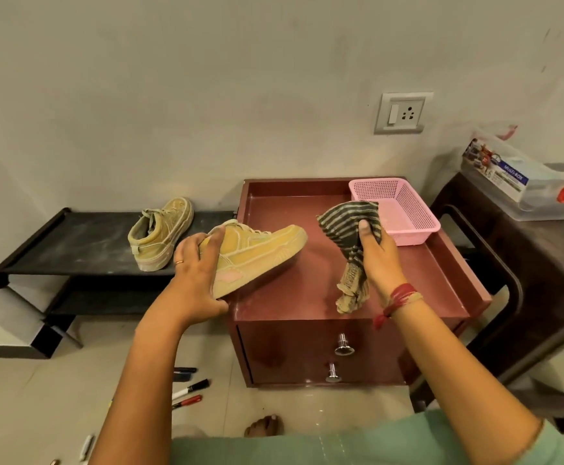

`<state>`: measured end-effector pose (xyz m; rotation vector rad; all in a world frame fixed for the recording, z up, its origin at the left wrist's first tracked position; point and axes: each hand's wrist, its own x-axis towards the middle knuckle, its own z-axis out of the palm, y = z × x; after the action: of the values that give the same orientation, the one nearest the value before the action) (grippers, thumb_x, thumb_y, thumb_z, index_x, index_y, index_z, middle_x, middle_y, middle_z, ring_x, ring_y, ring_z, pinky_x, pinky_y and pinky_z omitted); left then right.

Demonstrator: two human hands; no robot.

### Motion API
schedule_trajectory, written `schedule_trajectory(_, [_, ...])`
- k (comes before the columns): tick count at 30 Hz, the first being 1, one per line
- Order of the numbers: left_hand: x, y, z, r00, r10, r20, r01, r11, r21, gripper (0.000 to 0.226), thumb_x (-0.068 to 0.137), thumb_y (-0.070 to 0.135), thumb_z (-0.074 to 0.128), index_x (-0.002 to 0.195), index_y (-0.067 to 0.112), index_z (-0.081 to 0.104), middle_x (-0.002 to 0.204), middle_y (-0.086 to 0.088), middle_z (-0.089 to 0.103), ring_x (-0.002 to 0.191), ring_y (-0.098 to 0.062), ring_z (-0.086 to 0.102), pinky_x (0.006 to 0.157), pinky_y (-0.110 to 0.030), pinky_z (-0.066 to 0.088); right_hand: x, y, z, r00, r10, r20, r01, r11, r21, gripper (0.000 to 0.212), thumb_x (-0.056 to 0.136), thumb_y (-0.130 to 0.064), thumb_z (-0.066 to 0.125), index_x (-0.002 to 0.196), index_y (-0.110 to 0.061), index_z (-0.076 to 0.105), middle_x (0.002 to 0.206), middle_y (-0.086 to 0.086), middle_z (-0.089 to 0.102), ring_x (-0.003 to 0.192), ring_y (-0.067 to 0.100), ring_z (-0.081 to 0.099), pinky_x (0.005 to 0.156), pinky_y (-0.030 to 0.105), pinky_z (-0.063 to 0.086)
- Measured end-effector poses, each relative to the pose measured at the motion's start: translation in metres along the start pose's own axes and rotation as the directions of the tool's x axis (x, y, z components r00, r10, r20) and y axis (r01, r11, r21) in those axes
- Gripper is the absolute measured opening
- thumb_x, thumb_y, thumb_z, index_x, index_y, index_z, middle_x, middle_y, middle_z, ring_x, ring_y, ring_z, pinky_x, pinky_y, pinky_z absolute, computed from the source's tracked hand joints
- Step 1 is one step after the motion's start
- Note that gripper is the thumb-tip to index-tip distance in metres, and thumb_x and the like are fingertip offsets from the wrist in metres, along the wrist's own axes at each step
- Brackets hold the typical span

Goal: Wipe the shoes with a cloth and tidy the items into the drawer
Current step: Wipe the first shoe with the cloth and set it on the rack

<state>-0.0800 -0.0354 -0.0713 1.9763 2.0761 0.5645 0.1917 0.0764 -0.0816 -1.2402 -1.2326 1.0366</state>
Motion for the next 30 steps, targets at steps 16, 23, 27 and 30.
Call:
schedule_trajectory(16, [-0.031, -0.006, 0.018, 0.88, -0.066, -0.471, -0.023, 0.983, -0.181, 0.108, 0.049, 0.029, 0.093, 0.139, 0.017, 0.035, 0.125, 0.001, 0.03, 0.115, -0.01, 0.034, 0.09, -0.029, 0.04, -0.009, 0.046, 0.047, 0.899, -0.26, 0.351, 0.432, 0.651, -0.625, 0.039, 0.092, -0.026, 0.048, 0.13, -0.017, 0.049, 0.131, 0.008, 0.053, 0.122, 0.027, 0.046, 0.105, 0.042, 0.035])
schedule_trajectory(23, [-0.011, -0.023, 0.009, 0.737, -0.122, -0.665, 0.067, 0.992, -0.108, 0.113, 0.046, 0.036, 0.093, 0.138, 0.012, 0.033, 0.128, -0.019, 0.033, 0.12, -0.035, 0.04, 0.09, -0.037, 0.043, -0.015, 0.07, 0.054, 0.758, 0.096, 0.645, 0.56, 0.409, -0.72, 0.076, 0.084, -0.067, 0.043, 0.146, -0.032, 0.021, 0.156, 0.003, 0.015, 0.144, 0.022, 0.01, 0.117, 0.044, 0.004])
schedule_trajectory(27, [0.003, -0.041, 0.01, 0.765, -0.113, -0.635, 0.113, 0.993, -0.04, 0.112, 0.045, 0.04, 0.094, 0.137, 0.011, 0.035, 0.124, -0.02, 0.036, 0.117, -0.038, 0.04, 0.086, -0.044, 0.047, -0.009, 0.066, 0.042, 0.662, 0.14, 0.736, 0.654, 0.372, -0.659, 0.078, 0.079, -0.069, 0.049, 0.145, -0.037, 0.022, 0.157, -0.003, 0.01, 0.145, 0.017, 0.005, 0.116, 0.041, -0.001])
schedule_trajectory(30, [0.011, -0.058, 0.021, 0.792, -0.106, -0.602, 0.131, 0.991, -0.002, 0.111, 0.046, 0.043, 0.093, 0.136, 0.013, 0.035, 0.123, -0.019, 0.036, 0.115, -0.037, 0.041, 0.084, -0.05, 0.05, 0.0, 0.065, 0.038, 0.611, 0.134, 0.78, 0.73, 0.285, -0.621, 0.081, 0.075, -0.077, 0.042, 0.145, -0.041, 0.02, 0.157, -0.006, 0.01, 0.145, 0.017, 0.004, 0.114, 0.051, -0.008])
